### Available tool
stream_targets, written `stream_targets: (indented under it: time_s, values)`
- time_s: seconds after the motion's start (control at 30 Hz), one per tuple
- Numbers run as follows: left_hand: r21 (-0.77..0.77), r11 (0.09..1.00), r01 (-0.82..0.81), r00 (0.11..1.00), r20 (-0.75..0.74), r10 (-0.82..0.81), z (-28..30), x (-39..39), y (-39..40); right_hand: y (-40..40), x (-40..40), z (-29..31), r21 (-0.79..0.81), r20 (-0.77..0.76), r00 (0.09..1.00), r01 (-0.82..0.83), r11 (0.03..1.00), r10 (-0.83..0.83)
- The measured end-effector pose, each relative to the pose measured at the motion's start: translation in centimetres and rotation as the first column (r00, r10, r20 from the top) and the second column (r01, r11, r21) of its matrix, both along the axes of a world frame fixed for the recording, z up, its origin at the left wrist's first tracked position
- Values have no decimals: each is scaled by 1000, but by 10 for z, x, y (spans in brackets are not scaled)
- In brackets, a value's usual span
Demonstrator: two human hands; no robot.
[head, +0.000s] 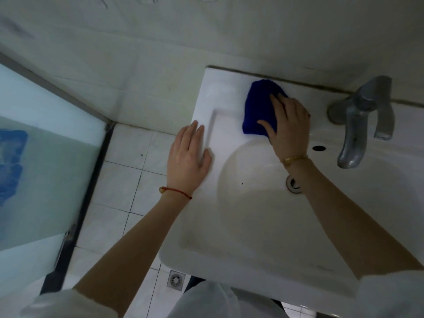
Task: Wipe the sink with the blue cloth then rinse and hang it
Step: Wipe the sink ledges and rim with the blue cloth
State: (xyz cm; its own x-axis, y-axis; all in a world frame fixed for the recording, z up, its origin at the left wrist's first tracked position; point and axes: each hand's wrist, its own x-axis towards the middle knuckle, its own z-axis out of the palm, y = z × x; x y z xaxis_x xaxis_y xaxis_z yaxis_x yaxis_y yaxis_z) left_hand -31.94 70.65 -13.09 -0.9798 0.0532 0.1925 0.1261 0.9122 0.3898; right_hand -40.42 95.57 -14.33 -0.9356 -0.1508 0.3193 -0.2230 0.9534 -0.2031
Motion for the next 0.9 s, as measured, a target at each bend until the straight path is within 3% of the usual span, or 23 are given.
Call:
stream_targets:
  time_s: [0.1, 0.23, 0.37, 0.5, 0.6, 0.77, 0.9]
  values:
    - [11, 1000, -6, 1000, -3, 6, -1, -1, 1, -18, -10, 3, 32, 19, 999, 36, 999, -37]
    - [-5, 1000, -9, 1000, 14, 9, -1, -1, 0, -64, -27, 3, 119, 6, 983, -180, 976, 181]
    - [-1, 1000, -1, 1000, 16, 1, -3, 0, -2, -55, -30, 1, 141, -27, 969, -241, 960, 247]
    - [17, 1000, 3, 1000, 8, -3, -3, 0, -3, -1, -10, -2, 65, -13, 998, -67, 996, 68]
    - [20, 1000, 3, 1000, 16, -3, -3, -1, -2, -7, -10, -1, 33, -22, 999, 49, 998, -48]
    - [8, 1000, -6, 1000, 18, 6, -2, -1, 0, -77, -42, 2, 124, 3, 971, -237, 964, 238]
    - [24, 1000, -13, 1000, -4, 13, 0, 0, -3, -49, -37, -2, 121, -29, 960, -272, 955, 278]
